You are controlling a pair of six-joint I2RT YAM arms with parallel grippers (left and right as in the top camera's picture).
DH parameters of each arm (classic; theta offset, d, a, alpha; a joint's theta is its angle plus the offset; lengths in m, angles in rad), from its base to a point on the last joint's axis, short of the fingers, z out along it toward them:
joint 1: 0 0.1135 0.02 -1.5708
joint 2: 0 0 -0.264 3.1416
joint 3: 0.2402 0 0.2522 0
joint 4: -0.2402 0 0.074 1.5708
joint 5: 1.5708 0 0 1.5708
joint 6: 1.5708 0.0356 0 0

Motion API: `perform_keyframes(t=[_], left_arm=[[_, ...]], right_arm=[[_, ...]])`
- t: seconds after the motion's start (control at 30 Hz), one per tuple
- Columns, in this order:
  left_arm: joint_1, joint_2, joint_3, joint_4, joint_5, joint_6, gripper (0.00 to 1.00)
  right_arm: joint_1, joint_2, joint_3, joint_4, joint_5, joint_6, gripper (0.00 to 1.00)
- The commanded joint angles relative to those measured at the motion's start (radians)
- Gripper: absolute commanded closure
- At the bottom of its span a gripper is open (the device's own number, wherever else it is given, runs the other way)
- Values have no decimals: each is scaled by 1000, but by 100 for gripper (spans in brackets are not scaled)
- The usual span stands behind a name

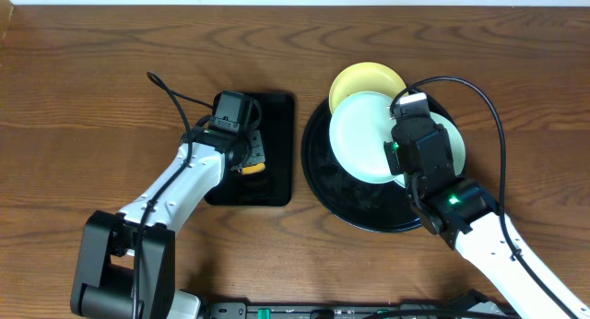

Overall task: Clean dirty plates on tray and stack at the side
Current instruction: 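Carry the green plate right and set it on the table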

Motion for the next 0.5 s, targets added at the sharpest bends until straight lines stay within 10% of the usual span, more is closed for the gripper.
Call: perform_keyframes(t=[0.0, 0.27, 0.47], left_arm=[[4, 4, -7, -2, -9, 12, 92], [4, 4, -7, -1, -9, 12, 92], [4, 4, -7, -2, -9, 12, 92]], right_arm=[[3, -15, 25, 14, 42, -14, 99], [-148, 11, 25, 5, 96, 227, 99], [-505, 66, 29, 103, -278, 359, 99]])
